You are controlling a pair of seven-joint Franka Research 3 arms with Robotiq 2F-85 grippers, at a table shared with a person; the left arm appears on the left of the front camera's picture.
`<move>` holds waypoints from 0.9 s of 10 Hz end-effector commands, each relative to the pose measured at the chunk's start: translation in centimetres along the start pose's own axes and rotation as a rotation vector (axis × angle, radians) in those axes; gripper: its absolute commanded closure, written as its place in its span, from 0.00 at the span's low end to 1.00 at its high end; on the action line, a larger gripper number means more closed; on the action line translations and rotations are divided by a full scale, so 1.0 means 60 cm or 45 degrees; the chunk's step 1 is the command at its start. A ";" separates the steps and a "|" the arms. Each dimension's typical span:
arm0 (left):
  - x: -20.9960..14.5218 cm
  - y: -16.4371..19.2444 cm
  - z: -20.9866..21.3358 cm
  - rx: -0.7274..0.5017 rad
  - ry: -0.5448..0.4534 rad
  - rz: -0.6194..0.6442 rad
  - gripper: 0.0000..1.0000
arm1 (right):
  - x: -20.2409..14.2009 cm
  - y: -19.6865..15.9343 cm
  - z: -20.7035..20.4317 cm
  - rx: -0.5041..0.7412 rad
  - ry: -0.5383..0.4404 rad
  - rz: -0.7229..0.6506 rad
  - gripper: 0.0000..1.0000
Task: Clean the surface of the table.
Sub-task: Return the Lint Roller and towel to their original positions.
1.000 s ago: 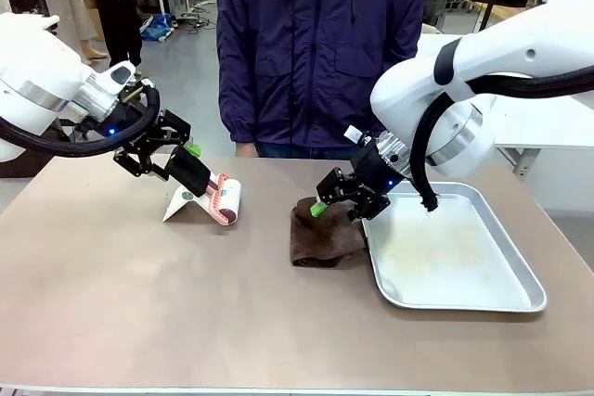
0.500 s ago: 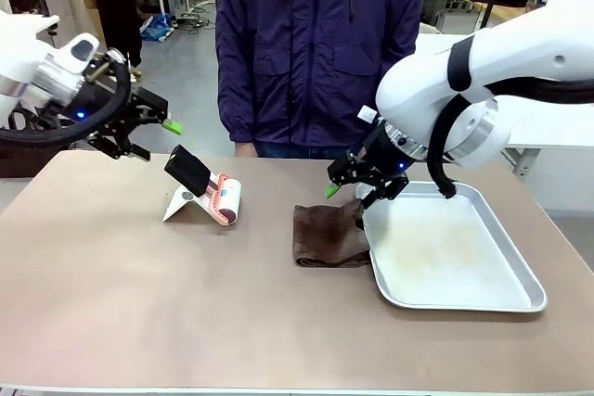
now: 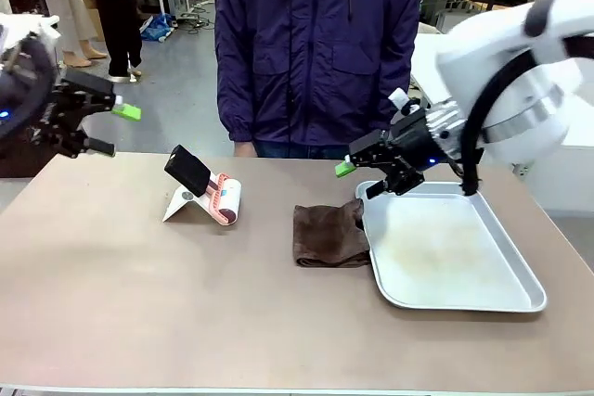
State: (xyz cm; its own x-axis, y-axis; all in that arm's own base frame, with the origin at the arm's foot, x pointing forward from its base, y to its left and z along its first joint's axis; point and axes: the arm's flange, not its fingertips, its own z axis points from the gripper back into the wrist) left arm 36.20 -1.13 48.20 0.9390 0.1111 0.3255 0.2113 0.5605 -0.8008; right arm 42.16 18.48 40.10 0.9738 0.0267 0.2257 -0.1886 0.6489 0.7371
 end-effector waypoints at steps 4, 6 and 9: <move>-0.124 0.022 0.017 -0.478 0.358 -0.009 0.00 | -0.094 -0.097 0.150 0.611 0.051 0.175 0.00; -0.121 0.055 -0.003 -0.475 0.447 0.043 0.00 | -0.113 -0.145 0.202 0.764 0.071 0.164 0.00; -0.116 0.132 0.012 -0.705 0.558 -0.063 0.00 | -0.148 -0.190 0.234 0.910 -0.027 -0.099 0.00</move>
State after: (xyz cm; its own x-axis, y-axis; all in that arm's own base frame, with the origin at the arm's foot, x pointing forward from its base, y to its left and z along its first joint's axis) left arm 30.05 0.99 40.35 0.9317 -0.3147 0.1813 0.2214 0.0962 -0.9704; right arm 34.44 0.24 39.07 0.9739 0.0433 0.2228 -0.2238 0.0187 0.9745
